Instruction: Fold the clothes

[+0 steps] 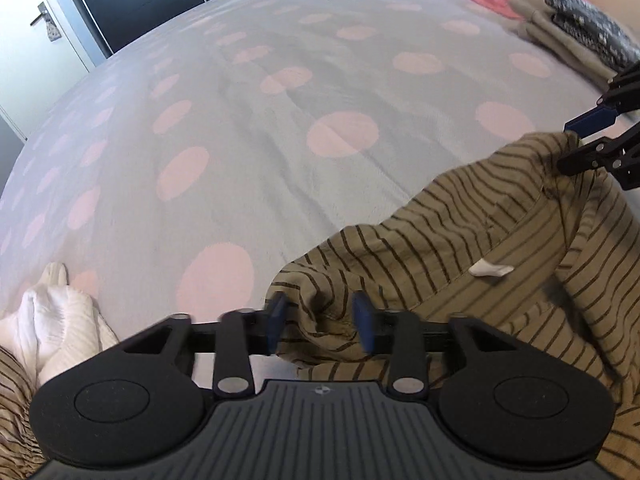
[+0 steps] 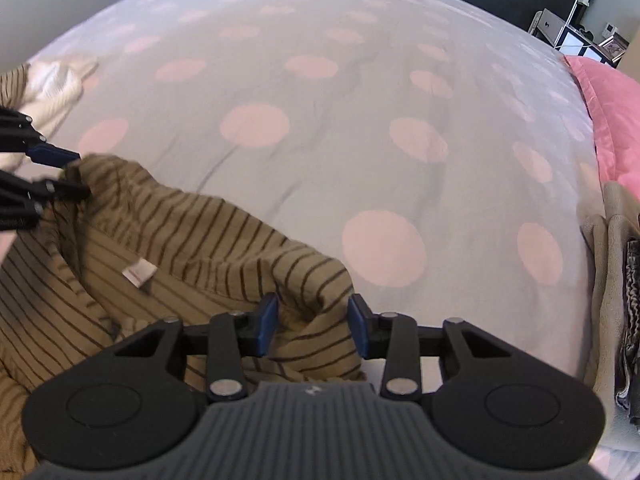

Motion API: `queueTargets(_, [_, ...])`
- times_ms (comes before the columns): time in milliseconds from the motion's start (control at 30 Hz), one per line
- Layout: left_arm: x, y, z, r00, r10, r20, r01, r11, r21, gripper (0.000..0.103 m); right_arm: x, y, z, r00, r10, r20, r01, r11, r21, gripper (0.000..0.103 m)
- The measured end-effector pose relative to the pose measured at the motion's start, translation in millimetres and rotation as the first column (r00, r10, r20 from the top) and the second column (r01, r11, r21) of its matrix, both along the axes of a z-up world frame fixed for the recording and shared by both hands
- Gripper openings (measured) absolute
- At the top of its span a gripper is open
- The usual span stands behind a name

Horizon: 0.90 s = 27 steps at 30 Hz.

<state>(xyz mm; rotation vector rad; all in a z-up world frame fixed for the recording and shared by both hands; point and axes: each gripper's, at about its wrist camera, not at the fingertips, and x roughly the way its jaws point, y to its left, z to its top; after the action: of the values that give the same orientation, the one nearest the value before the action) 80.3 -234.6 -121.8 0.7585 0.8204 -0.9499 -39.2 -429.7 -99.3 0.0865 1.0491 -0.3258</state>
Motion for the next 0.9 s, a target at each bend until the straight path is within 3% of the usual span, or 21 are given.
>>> queueTargets(33, [0.9,2.6,-0.5,1.0,0.005,-0.012,-0.005,1.0,-0.009,0.004,-0.9,-2.3,-1.4,1.0,-0.007,-0.009,0.007,1.0,0.006,0.004])
queueTargets(67, [2.4,5.6,0.8,1.0,0.013,-0.026,-0.014,1.0,-0.019,0.001,-2.1,-4.7,-2.2,1.0,-0.015,-0.016,0.015,1.0,0.012,0.004])
queueTargets(200, [9.8,17.2,14.3,0.998,0.036,-0.058,-0.039,0.998,-0.05,0.0,-12.9,-13.3,6.5,0.999,-0.046,-0.006,0.046,0.998,0.036,0.002])
queueTargets(367, [5.5,29.9,36.2,0.998,0.021,-0.056,-0.025,0.996,-0.083,0.0,-28.5,-5.1,23.5,1.0,-0.006,0.019,0.006,1.0,0.01,0.002])
queueTargets(900, [-53.0,89.5,114.2,0.999,-0.042,-0.015,0.039,0.98,-0.193,0.0,-98.3,44.9,85.5,0.993,0.063,0.098,-0.056,0.996,-0.068,0.002])
